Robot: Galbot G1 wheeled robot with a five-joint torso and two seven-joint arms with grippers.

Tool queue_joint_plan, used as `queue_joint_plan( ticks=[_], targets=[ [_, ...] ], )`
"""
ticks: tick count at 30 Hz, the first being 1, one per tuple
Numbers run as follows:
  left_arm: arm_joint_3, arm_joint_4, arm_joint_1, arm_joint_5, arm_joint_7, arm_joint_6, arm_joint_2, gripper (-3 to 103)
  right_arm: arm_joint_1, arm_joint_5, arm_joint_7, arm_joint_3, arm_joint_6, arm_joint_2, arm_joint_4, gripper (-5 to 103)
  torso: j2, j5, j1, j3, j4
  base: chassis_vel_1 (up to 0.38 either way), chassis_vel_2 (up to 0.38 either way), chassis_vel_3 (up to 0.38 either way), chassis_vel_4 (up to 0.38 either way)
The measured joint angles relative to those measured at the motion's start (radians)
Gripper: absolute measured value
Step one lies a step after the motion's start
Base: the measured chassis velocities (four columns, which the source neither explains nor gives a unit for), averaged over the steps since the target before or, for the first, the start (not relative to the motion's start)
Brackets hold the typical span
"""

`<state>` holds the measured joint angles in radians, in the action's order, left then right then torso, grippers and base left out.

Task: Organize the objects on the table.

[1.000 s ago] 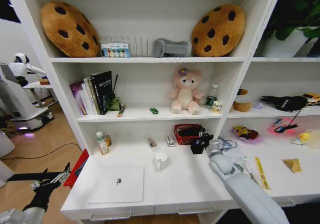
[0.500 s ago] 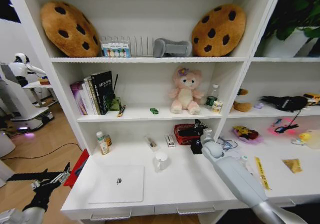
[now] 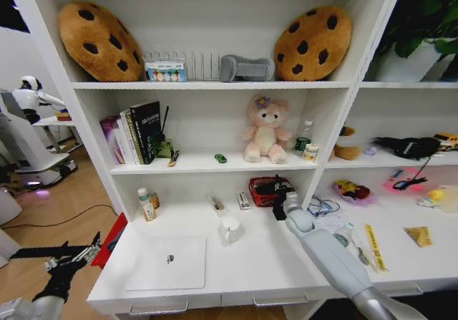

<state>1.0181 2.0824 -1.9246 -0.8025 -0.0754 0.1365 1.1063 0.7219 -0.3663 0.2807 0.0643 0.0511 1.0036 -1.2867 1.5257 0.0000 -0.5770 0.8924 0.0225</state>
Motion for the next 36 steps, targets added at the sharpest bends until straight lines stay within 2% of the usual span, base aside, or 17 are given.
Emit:
queue_joint_plan(
  ticks=[1, 2, 6, 8, 10, 11, 12, 16, 17, 19, 20, 22, 23, 25, 26, 30, 36],
  targets=[
    [0.000, 0.000, 0.000, 0.000, 0.000, 0.000, 0.000, 100, 0.024, 0.003, 0.000, 0.008, 0.008, -0.005, -0.011, 8, 0.000, -0.0001, 0.000, 0.000, 0.0001, 0.000, 0.000, 0.000, 0.000],
    [0.000, 0.000, 0.000, 0.000, 0.000, 0.000, 0.000, 100, 0.052, 0.005, -0.001, 0.017, 0.016, -0.012, -0.023, 18, 0.000, 0.0000, 0.000, 0.000, 0.0002, 0.000, 0.000, 0.000, 0.000],
    [0.000, 0.000, 0.000, 0.000, 0.000, 0.000, 0.000, 100, 0.094, 0.007, -0.002, 0.029, 0.031, -0.021, -0.040, 24, 0.000, 0.0001, 0.000, 0.000, 0.0004, 0.000, 0.000, 0.000, 0.000],
    [0.000, 0.000, 0.000, 0.000, 0.000, 0.000, 0.000, 100, 0.130, 0.006, -0.002, 0.042, 0.046, -0.029, -0.066, 40, 0.000, -0.0001, 0.000, 0.000, 0.0001, 0.000, 0.000, 0.000, 0.000],
    [0.000, 0.000, 0.000, 0.000, 0.000, 0.000, 0.000, 100, 0.136, 0.003, -0.002, 0.045, 0.046, -0.031, -0.072, 40, 0.000, 0.0000, 0.000, 0.000, 0.0001, 0.000, 0.000, 0.000, 0.000],
    [0.000, 0.000, 0.000, 0.000, 0.000, 0.000, 0.000, 100, 0.148, -0.004, 0.000, 0.050, 0.046, -0.034, -0.087, 51, 0.000, 0.0000, 0.000, 0.000, 0.0001, 0.000, 0.000, 0.000, 0.000],
    [0.000, 0.000, 0.000, 0.000, 0.000, 0.000, 0.000, 100, 0.156, -0.009, 0.003, 0.054, 0.046, -0.036, -0.099, 56, 0.000, 0.0000, 0.000, 0.000, 0.0002, 0.000, 0.000, 0.000, 0.000],
    [0.000, 0.000, 0.000, 0.000, 0.000, 0.000, 0.000, 100, 0.176, -0.023, 0.013, 0.062, 0.038, -0.045, -0.137, 61, 0.000, 0.0000, 0.000, 0.000, 0.0001, 0.000, 0.000, 0.000, 0.000],
    [0.000, 0.000, 0.000, 0.000, 0.000, 0.000, 0.000, 100, 0.191, -0.034, 0.019, 0.068, 0.028, -0.053, -0.171, 72, 0.000, 0.0001, 0.000, 0.000, 0.0001, 0.000, 0.000, 0.000, 0.000],
    [0.000, 0.000, 0.000, 0.000, 0.000, 0.000, 0.000, 100, 0.205, -0.044, 0.025, 0.075, 0.019, -0.060, -0.203, 72, 0.000, 0.0000, 0.000, 0.000, 0.0001, 0.000, 0.000, 0.000, 0.000],
    [0.000, 0.000, 0.000, 0.000, 0.000, 0.000, 0.000, 100, 0.227, -0.056, 0.035, 0.086, 0.008, -0.070, -0.258, 83, 0.000, 0.0000, 0.000, 0.000, 0.0002, 0.000, 0.000, 0.000, 0.000],
    [0.000, 0.000, 0.000, 0.000, 0.000, 0.000, 0.000, 100, 0.240, -0.060, 0.043, 0.094, 0.003, -0.075, -0.293, 83, 0.000, 0.0000, 0.000, 0.000, 0.0001, 0.000, 0.000, 0.000, 0.000],
    [0.000, 0.000, 0.000, 0.000, 0.000, 0.000, 0.000, 100, 0.263, -0.064, 0.055, 0.106, -0.005, -0.083, -0.347, 93, 0.000, 0.0000, 0.000, 0.000, 0.0000, 0.000, 0.000, 0.000, 0.000],
    [0.000, 0.000, 0.000, 0.000, 0.000, 0.000, 0.000, 100, 0.281, -0.067, 0.065, 0.115, -0.012, -0.087, -0.389, 93, 0.000, -0.0001, 0.000, 0.000, 0.0000, 0.000, 0.000, 0.000, 0.000],
    [0.000, 0.000, 0.000, 0.000, 0.000, 0.000, 0.000, 100, 0.316, -0.070, 0.078, 0.134, -0.023, -0.091, -0.454, 99, 0.000, -0.0001, 0.000, 0.000, 0.0001, 0.000, 0.000, 0.000, 0.000],
    [0.000, 0.000, 0.000, 0.000, 0.000, 0.000, 0.000, 100, 0.426, -0.064, 0.094, 0.198, -0.039, -0.088, -0.563, 100, 0.000, -0.0002, 0.000, 0.000, 0.0000, 0.000, 0.000, 0.000, 0.000],
    [0.000, 0.000, 0.000, 0.000, 0.000, 0.000, 0.000, 100, 0.642, 0.055, 0.079, 0.326, 0.007, -0.061, -0.657, 100, 0.000, 0.0004, 0.000, 0.000, 0.0004, 0.000, 0.000, 0.000, 0.000]
  ],
)
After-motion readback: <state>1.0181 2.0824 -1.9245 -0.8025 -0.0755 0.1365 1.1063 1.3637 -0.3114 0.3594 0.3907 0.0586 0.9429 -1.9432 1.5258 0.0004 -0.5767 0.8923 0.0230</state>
